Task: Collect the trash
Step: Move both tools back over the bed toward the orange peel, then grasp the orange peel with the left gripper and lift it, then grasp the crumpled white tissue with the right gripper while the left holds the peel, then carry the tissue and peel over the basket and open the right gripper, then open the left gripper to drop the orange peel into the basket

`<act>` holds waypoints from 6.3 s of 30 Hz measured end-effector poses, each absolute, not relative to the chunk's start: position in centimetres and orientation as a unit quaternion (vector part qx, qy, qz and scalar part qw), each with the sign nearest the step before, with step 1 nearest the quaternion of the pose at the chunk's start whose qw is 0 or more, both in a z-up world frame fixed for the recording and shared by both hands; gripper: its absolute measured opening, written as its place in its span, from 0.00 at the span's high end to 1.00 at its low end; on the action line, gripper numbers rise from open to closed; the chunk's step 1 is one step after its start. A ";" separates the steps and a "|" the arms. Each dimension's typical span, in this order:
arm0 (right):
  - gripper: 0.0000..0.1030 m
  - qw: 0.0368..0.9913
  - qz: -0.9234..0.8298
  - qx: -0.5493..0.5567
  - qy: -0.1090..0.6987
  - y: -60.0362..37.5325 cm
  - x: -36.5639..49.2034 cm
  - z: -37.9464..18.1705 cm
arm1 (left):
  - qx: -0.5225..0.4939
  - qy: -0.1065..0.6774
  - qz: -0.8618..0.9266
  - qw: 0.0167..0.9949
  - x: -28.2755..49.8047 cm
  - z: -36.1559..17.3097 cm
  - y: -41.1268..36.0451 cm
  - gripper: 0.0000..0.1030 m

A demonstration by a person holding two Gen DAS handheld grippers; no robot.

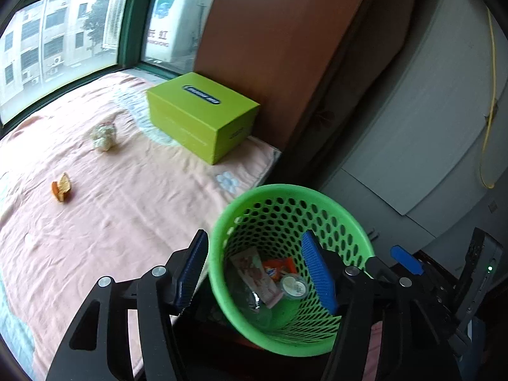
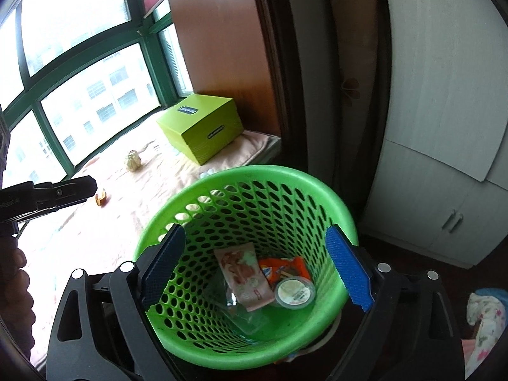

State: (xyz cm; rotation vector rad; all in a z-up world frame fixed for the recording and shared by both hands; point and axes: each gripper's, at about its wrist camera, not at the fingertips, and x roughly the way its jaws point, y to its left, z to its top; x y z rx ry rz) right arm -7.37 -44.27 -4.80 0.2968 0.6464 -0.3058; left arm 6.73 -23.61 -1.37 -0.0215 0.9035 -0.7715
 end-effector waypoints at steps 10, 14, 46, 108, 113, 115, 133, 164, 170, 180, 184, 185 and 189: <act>0.11 0.931 -0.109 0.134 0.322 -41.5 -4.3 -4.2 | -0.005 0.435 -0.266 0.860 10.9 -3.1 -18.3 0.41; 0.11 0.932 -0.091 0.128 0.325 -40.1 -2.9 -4.1 | -0.016 0.444 -0.216 0.869 13.8 -4.5 -15.6 0.41; 0.11 0.919 -0.008 0.113 0.377 -35.5 8.3 -5.6 | -0.023 0.517 -0.078 0.852 30.6 -15.4 -10.7 0.34; 0.50 0.871 0.070 0.047 0.485 -26.3 39.2 -14.4 | -0.072 0.473 -0.093 0.873 26.7 -8.4 -1.6 0.78; 0.54 0.875 0.075 0.053 0.476 -26.8 37.8 -13.3 | -0.073 0.472 -0.093 0.873 26.1 -8.3 -1.7 0.78; 0.54 0.877 0.079 0.050 0.471 -26.9 36.8 -12.5 | -0.075 0.472 -0.096 0.873 25.7 -8.2 -1.9 0.78; 0.54 0.906 0.072 0.033 0.416 -29.0 18.2 -4.1 | -0.070 0.434 -0.163 0.883 17.4 -4.0 -5.9 0.78; 0.51 0.913 -0.114 0.115 0.374 -40.5 -1.9 -3.9 | -0.022 0.398 -0.309 0.863 7.1 -0.6 -17.8 0.78; 0.42 0.910 -0.135 0.135 0.367 -42.2 -3.8 -4.2 | -0.011 0.397 -0.330 0.856 6.3 -0.4 -19.6 0.78; 0.30 0.910 -0.154 0.155 0.352 -44.0 -6.3 -3.8 | 0.008 0.399 -0.360 0.844 5.0 -0.3 -22.7 0.78; 0.28 0.910 -0.161 0.159 0.347 -44.4 -7.2 -3.7 | 0.011 0.406 -0.370 0.835 4.5 -0.6 -23.9 0.78; 0.26 0.910 -0.163 0.161 0.345 -44.6 -7.4 -3.6 | 0.013 0.408 -0.373 0.833 4.4 -0.7 -24.2 0.78; 0.25 0.911 -0.169 0.166 0.338 -45.0 -8.1 -3.4 | 0.020 0.411 -0.383 0.827 3.9 -1.0 -25.5 0.78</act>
